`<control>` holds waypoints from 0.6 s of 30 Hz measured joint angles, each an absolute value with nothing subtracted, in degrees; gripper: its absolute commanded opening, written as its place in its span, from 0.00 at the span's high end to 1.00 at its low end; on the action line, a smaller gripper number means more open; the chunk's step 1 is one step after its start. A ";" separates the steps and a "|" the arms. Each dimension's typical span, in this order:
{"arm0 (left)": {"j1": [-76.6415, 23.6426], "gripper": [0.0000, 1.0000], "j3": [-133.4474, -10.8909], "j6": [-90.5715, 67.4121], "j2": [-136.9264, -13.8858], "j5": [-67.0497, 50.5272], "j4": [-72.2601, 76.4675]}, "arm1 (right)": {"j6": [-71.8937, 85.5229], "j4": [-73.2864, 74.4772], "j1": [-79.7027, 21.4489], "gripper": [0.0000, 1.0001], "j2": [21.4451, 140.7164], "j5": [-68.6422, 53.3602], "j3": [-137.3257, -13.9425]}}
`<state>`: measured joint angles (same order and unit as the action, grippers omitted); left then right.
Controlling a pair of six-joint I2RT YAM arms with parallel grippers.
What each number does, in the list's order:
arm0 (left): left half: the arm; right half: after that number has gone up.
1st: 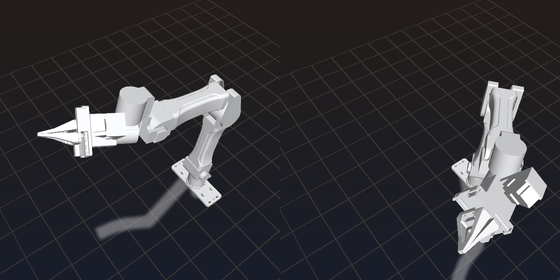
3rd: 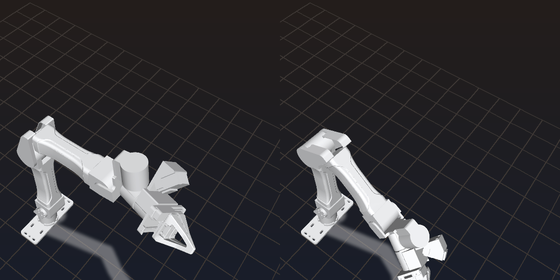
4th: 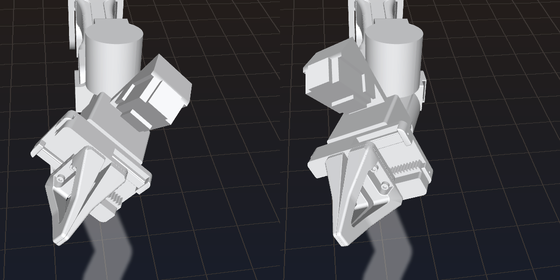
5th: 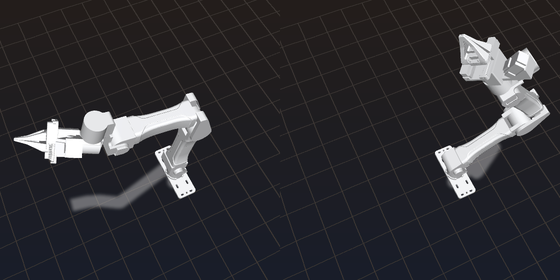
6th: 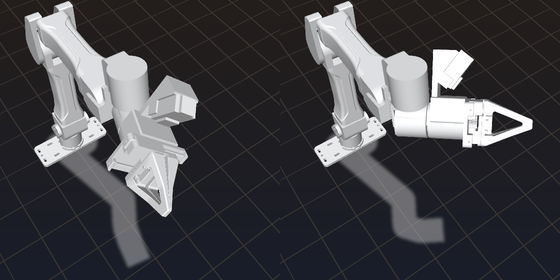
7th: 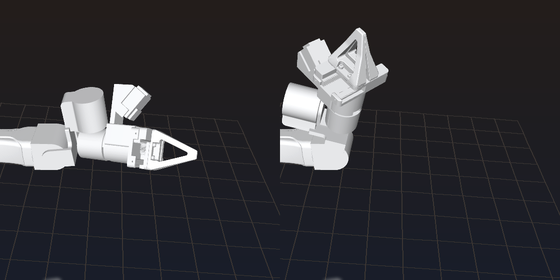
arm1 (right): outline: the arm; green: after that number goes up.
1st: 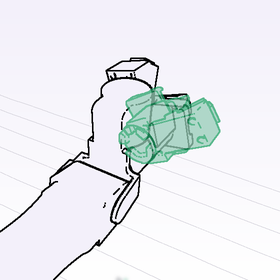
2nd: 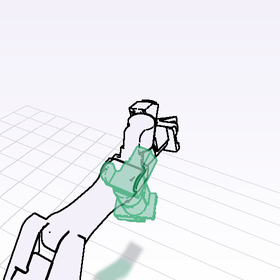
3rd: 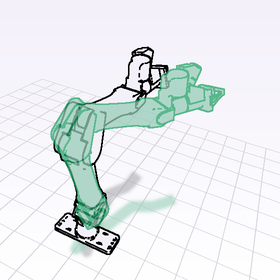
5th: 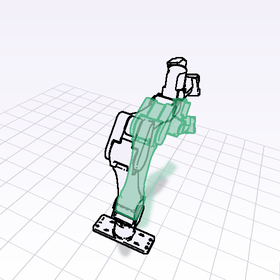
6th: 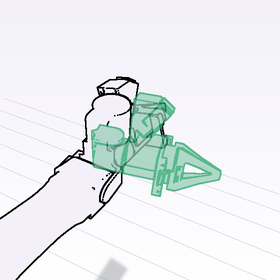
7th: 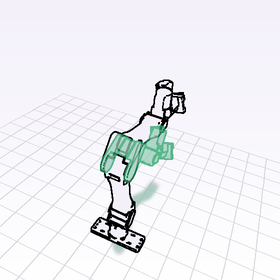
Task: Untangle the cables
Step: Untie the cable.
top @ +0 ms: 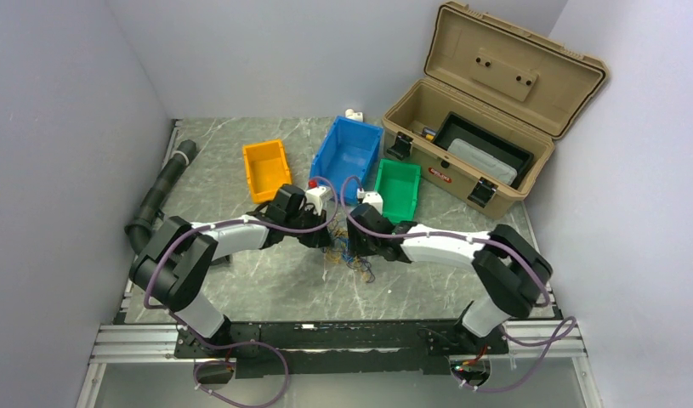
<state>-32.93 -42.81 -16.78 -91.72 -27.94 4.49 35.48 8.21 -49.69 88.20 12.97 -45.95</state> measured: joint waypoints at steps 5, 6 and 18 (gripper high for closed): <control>-33.19 1.00 -43.00 -16.56 -91.72 -27.38 3.73 | 41.45 14.96 -50.89 0.51 94.98 18.87 -50.94; -33.30 1.00 -43.03 -16.40 -91.72 -26.92 3.51 | 43.55 16.82 -51.03 0.51 96.09 20.49 -52.36; -33.93 1.00 -42.70 -17.98 -84.95 -12.34 0.80 | 57.01 19.97 -39.66 0.53 81.14 22.74 -41.39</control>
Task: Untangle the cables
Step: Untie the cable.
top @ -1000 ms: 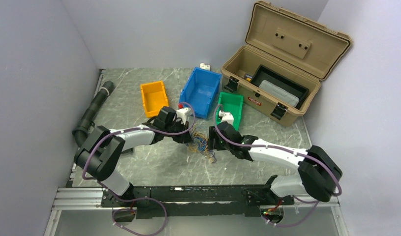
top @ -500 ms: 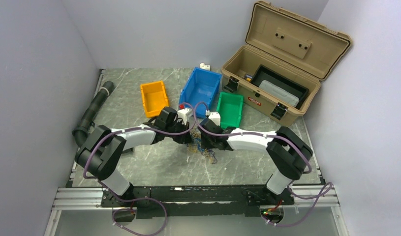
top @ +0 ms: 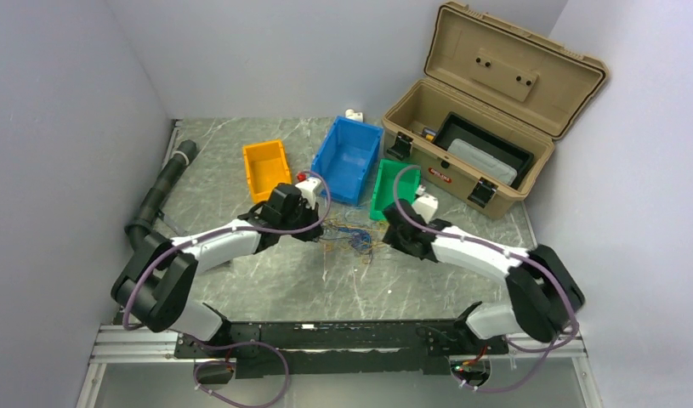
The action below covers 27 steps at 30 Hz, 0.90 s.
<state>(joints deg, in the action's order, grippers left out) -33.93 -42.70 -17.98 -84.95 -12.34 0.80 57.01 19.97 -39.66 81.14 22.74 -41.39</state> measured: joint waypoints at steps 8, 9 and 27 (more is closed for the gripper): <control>-32.71 1.00 -40.49 -17.80 -82.39 -13.13 2.20 | 54.72 22.79 -36.82 0.55 65.30 24.53 -35.70; -32.64 1.00 -40.47 -17.65 -82.43 -14.04 2.50 | 52.93 22.17 -36.67 0.55 63.79 23.88 -35.18; -33.98 1.00 -41.17 -14.39 -87.11 -24.82 5.13 | 30.57 7.01 -36.07 0.40 63.72 2.20 -32.82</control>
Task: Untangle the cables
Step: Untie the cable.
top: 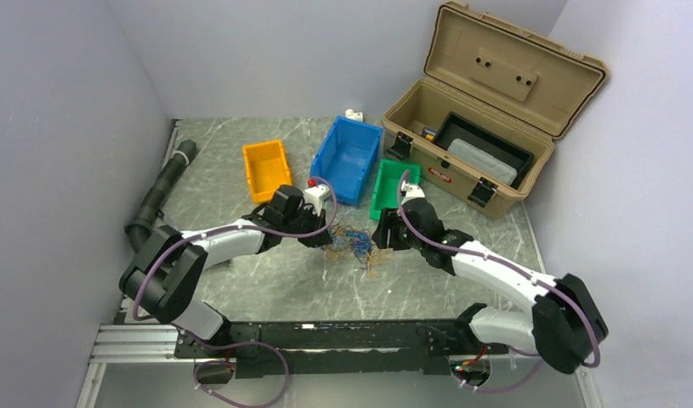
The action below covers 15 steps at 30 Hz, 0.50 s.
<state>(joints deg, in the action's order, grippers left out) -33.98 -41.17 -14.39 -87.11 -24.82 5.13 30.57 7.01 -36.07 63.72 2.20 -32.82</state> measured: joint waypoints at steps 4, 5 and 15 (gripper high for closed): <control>-34.20 1.00 -41.58 -14.20 -87.31 -25.15 4.99 | 29.54 6.83 -36.14 0.38 69.63 1.39 -35.05; -34.33 1.00 -41.80 -14.20 -87.55 -25.26 4.93 | 29.47 6.72 -36.36 0.37 70.61 0.91 -35.29; -34.96 1.00 -42.35 -13.91 -88.73 -25.28 4.86 | 28.58 6.15 -43.18 0.53 83.02 2.70 -39.46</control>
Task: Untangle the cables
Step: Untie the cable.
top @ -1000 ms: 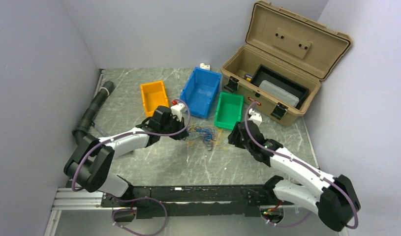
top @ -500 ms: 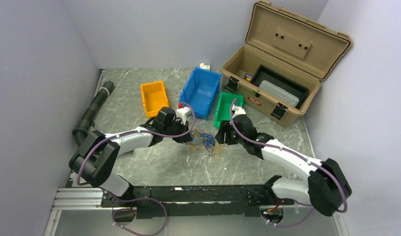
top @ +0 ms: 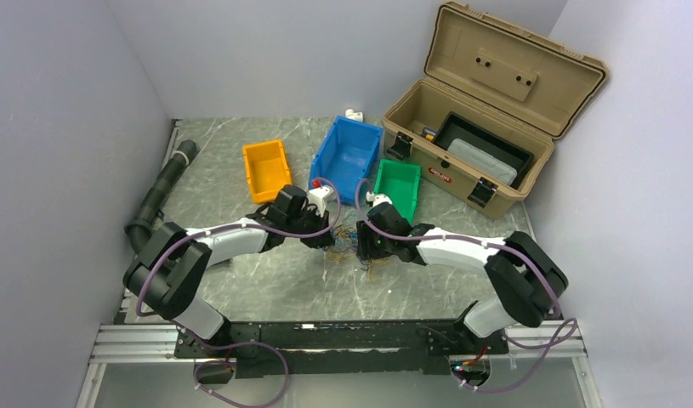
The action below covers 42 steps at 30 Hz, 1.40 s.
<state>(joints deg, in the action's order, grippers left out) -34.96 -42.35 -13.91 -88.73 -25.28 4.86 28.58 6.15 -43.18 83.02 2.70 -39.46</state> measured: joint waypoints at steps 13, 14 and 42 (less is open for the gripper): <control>-36.01 1.00 -43.20 -13.98 -88.23 -18.57 3.40 | 42.02 14.48 -43.40 1.00 83.29 17.67 -41.47; -36.40 1.00 -43.20 -14.37 -87.55 -17.45 3.88 | 44.47 15.38 -42.72 1.00 82.35 18.22 -41.63; -38.81 1.00 -43.11 -15.68 -81.73 -9.50 4.67 | 39.48 10.66 -34.13 0.97 46.54 4.64 -27.68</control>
<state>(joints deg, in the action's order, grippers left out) -38.81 -43.11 -15.68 -81.73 -9.50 4.67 39.48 10.66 -34.13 46.54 4.64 -27.68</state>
